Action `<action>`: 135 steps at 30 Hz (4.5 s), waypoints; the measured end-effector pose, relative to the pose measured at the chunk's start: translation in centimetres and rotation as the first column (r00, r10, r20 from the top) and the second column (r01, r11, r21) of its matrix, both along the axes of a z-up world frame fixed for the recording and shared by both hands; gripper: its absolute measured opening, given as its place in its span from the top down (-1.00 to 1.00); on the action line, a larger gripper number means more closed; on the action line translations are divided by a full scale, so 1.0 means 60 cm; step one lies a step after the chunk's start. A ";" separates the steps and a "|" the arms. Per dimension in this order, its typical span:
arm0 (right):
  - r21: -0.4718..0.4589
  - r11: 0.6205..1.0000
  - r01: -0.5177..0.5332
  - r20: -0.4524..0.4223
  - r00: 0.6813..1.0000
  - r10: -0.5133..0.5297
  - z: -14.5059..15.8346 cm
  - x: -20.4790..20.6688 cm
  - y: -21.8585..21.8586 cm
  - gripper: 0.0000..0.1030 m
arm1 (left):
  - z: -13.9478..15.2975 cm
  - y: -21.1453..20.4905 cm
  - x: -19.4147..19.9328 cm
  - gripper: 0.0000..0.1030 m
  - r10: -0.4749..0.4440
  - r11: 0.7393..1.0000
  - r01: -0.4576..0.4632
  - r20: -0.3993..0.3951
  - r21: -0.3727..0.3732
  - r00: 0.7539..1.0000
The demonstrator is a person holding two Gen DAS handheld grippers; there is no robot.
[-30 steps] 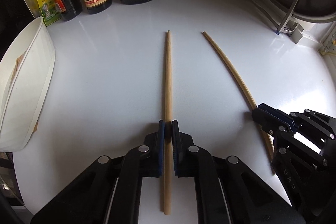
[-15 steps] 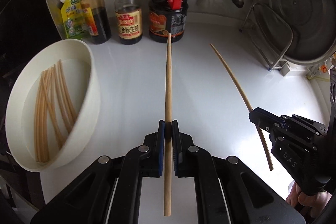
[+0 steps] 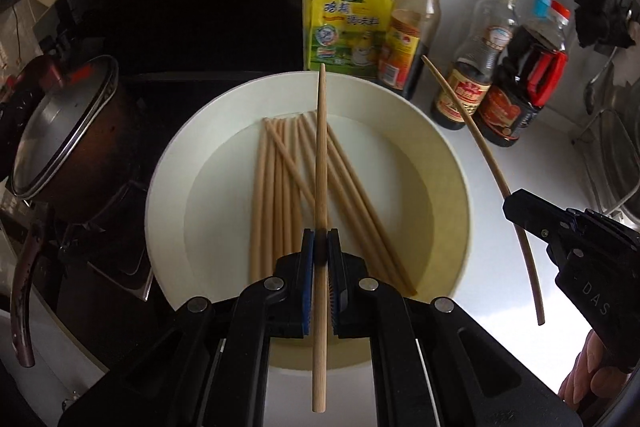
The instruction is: Organize utensils
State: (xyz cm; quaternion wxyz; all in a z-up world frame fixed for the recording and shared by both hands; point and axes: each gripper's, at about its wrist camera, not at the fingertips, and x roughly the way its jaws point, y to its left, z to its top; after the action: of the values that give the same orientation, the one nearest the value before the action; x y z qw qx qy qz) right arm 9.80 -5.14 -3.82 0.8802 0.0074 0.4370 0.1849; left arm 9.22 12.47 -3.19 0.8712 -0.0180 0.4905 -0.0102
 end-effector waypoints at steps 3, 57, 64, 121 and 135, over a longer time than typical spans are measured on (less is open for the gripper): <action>0.002 0.999 -0.032 -0.031 0.999 0.032 -0.012 0.038 0.051 0.88 | -0.018 0.026 0.018 0.86 0.022 1.000 -0.022 -0.018 0.002 1.000; -0.028 0.999 -0.022 -0.077 0.997 0.020 0.017 -0.015 0.084 0.02 | 0.048 0.080 -0.049 -0.62 0.195 0.980 -0.196 0.049 0.019 0.980; -0.025 0.999 -0.023 -0.075 0.997 0.021 0.024 -0.023 0.082 -0.01 | 0.061 0.079 -0.061 -0.65 0.200 0.979 -0.202 0.066 0.022 0.977; -0.007 1.000 0.012 -0.044 0.999 -0.012 0.041 -0.063 0.066 -0.17 | 0.085 0.070 -0.106 -0.87 0.253 0.965 -0.258 0.096 0.047 0.963; -0.006 1.000 0.009 -0.044 0.999 -0.010 0.041 -0.066 0.067 -0.17 | 0.083 0.066 -0.112 -0.87 0.250 0.966 -0.255 0.093 0.048 0.964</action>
State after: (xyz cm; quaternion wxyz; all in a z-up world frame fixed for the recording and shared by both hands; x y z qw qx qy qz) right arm 5.83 -1.14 -1.35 0.8712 0.0110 0.4570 0.1793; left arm 2.47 16.41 1.81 0.8859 -0.0540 0.4463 0.1145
